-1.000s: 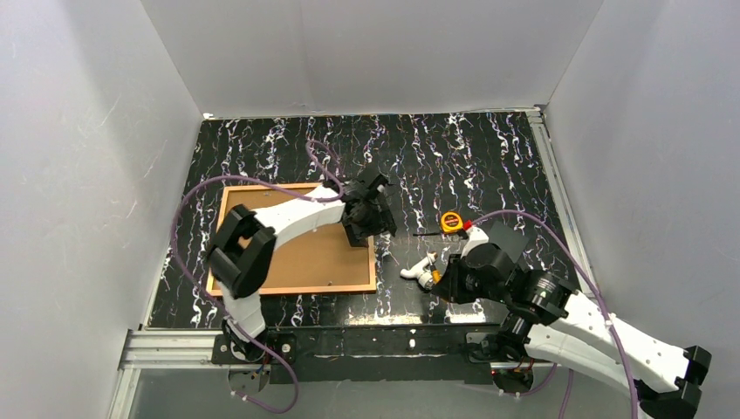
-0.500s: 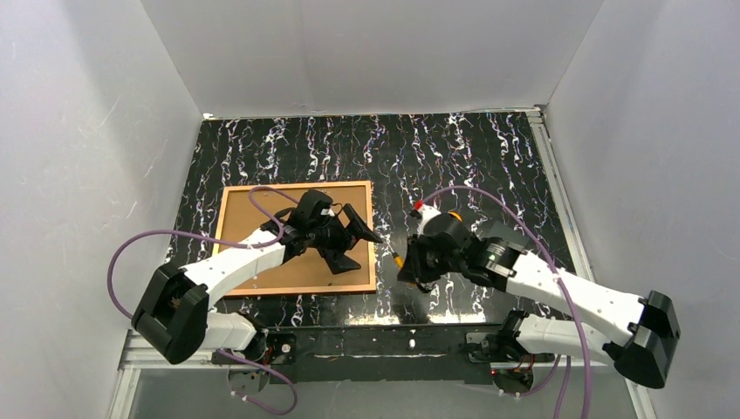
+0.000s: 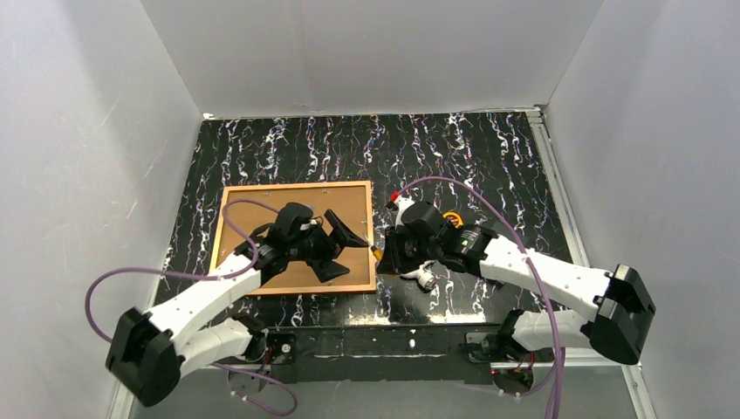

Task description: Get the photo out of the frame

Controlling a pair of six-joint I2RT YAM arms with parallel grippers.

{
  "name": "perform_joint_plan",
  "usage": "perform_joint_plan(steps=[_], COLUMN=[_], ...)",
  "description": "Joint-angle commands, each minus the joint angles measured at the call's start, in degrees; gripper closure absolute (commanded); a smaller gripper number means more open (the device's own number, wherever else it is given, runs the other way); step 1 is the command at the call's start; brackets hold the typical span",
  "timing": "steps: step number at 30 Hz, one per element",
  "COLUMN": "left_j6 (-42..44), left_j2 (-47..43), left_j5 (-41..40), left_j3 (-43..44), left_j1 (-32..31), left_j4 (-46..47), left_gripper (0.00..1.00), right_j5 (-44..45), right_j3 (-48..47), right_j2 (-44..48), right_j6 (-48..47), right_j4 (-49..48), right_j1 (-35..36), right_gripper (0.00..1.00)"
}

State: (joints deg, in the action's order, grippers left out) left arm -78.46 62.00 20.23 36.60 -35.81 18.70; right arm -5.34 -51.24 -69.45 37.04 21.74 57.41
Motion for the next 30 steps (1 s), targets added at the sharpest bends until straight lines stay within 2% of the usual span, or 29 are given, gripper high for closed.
perform_joint_plan(steps=[1,4,8,10,11,14,17,19,20,22,24,26,30], left_j6=[2.1,0.4,-2.5,-3.9,-4.0,-3.0,-4.2,-5.6,-6.6,-8.3,-9.4,-10.5,-14.7], left_j2=[-9.2,-11.0,-5.7,-2.9,-1.6,0.9,1.5,1.1,0.8,0.1,-0.2,-0.5,-1.4], left_j5=[-1.6,-1.9,0.2,1.5,2.0,3.4,3.1,1.8,1.3,0.6,0.2,-0.1,-2.2], left_j3=[0.0,-1.0,-0.6,-0.4,-0.2,0.5,-1.0,-2.0,-2.3,-3.0,-3.4,-3.9,-6.4], left_j1=[-0.8,-0.8,-0.8,-0.8,-0.8,-0.8,-0.7,-0.7,-0.7,-0.7,-0.6,-0.4,-0.2], left_j4=[-7.4,-5.0,-0.3,2.6,4.6,6.6,9.6,9.6,9.0,9.0,9.1,8.5,9.8], left_gripper=[0.07,0.05,0.05,0.08,0.13,0.4,0.8,1.0,1.0,1.0,1.0,1.0,1.0], right_j5=[0.3,-2.2,-2.7,-3.0,-3.4,-2.9,-2.6,-0.6,1.4,4.0,5.1,5.1,5.1], right_j3=[-2.1,-2.2,-4.2,-5.0,-5.3,-5.9,-5.5,-5.4,-5.3,-3.9,-1.7,0.4,1.3], right_j2=[-1.4,-2.0,-3.3,-3.5,-3.6,-3.9,-3.5,-3.4,-3.3,-2.2,-0.1,2.0,2.4], right_j6=[1.1,1.2,0.1,-0.2,-0.4,-0.7,-0.7,0.2,1.6,4.7,7.8,10.2,11.0], right_j4=[-0.7,-2.6,-3.7,-4.3,-4.5,-4.1,-4.7,-3.7,-2.3,-1.2,-2.3,-4.9,-7.0], right_j1=[0.3,0.5,2.1,2.6,2.8,3.4,3.9,4.1,4.1,4.2,4.2,4.2,4.2], right_gripper=[0.99,0.99,0.99,0.99,0.99,0.99,0.99,0.99,0.91,0.62,0.49,0.44,0.43])
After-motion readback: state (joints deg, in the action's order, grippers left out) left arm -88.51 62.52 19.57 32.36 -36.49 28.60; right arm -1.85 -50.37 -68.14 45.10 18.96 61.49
